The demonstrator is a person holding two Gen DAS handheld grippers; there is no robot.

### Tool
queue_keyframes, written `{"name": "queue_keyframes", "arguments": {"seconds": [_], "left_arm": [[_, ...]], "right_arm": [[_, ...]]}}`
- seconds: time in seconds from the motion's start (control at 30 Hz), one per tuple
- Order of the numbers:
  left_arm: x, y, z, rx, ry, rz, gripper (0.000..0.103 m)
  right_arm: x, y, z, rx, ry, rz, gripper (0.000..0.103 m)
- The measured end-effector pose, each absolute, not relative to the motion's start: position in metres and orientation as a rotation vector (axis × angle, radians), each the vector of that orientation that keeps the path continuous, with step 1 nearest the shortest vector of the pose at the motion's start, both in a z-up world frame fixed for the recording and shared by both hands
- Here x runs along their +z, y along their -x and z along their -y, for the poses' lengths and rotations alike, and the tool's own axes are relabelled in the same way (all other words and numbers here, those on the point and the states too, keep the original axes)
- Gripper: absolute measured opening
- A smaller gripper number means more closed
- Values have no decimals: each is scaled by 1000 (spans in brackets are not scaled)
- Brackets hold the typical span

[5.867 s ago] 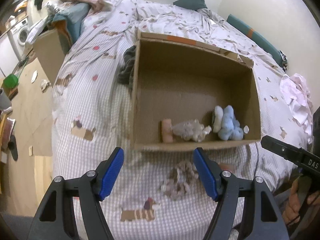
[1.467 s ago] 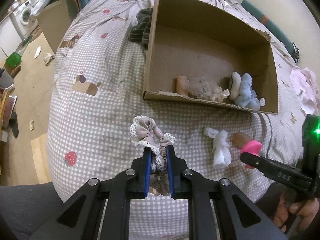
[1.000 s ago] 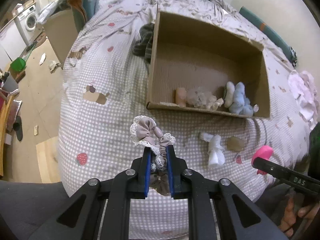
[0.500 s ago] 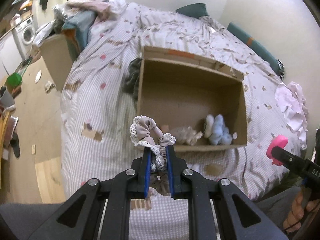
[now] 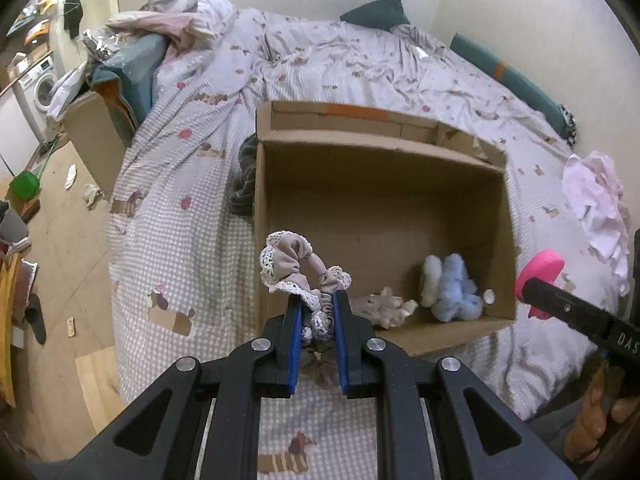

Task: Organize soft objects
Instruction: 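Carry the beige scrunchie and pink duck over the box with both grippers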

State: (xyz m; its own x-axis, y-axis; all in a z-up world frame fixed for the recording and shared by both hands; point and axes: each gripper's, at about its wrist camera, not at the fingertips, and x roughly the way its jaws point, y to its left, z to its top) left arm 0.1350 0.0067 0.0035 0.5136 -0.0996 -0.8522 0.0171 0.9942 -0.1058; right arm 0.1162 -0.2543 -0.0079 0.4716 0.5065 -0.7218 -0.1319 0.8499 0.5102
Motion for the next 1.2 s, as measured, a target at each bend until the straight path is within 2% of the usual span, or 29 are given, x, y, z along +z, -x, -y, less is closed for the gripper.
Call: {"name": "queue_keyframes", "arguments": {"seconds": [0.43,0.7,1.2], "left_arm": [[-53,-149,7,-115,67,-1062,14],[-58,-150,1,-88,80,-1064,14],[-56,-145,6,-113,65,-1049,14]], "right_arm": [[-70,-140,233,356,-346,-1163,45],[-86,-149,219,352,-336,-1226,45],[-88,-148,215,341,-342,-1213,45]]}}
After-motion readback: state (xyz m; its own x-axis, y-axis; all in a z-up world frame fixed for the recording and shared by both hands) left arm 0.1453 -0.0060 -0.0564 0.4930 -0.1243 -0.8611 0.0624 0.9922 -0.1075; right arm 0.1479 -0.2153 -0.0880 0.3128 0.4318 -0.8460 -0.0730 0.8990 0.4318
